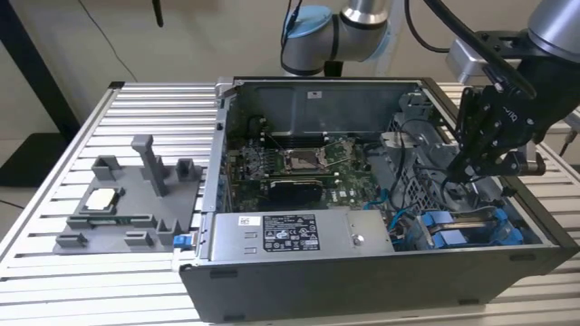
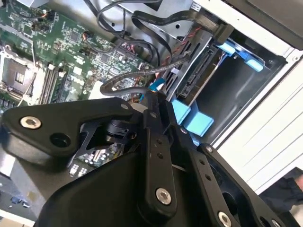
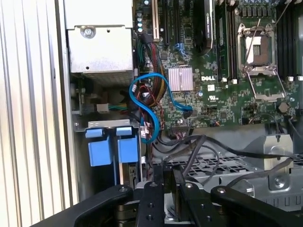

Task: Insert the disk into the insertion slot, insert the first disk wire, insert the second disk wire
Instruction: 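Insert the first disk wire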

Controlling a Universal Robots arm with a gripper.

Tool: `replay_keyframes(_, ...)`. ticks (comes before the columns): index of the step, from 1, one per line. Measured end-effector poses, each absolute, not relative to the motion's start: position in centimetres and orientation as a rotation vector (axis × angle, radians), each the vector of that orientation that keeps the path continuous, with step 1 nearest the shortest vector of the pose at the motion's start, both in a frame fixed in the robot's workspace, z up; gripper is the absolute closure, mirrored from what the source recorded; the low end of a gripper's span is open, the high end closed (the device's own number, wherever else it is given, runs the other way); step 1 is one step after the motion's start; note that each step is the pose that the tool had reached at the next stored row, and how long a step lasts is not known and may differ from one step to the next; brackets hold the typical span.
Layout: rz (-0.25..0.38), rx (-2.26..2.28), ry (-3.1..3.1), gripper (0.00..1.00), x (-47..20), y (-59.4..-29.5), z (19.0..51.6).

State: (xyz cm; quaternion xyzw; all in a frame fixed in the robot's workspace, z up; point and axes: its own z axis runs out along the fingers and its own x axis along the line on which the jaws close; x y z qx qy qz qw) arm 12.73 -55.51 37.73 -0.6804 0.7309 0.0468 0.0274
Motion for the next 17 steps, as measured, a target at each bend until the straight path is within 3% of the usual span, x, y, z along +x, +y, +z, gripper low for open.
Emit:
replay_keyframes(7,0.057,-2.125,2.282,0.81,12.73,-55.5,37.49)
replay_keyframes(17,0.05,-2.125,2.282,0.81,12.73,-55.51,37.43)
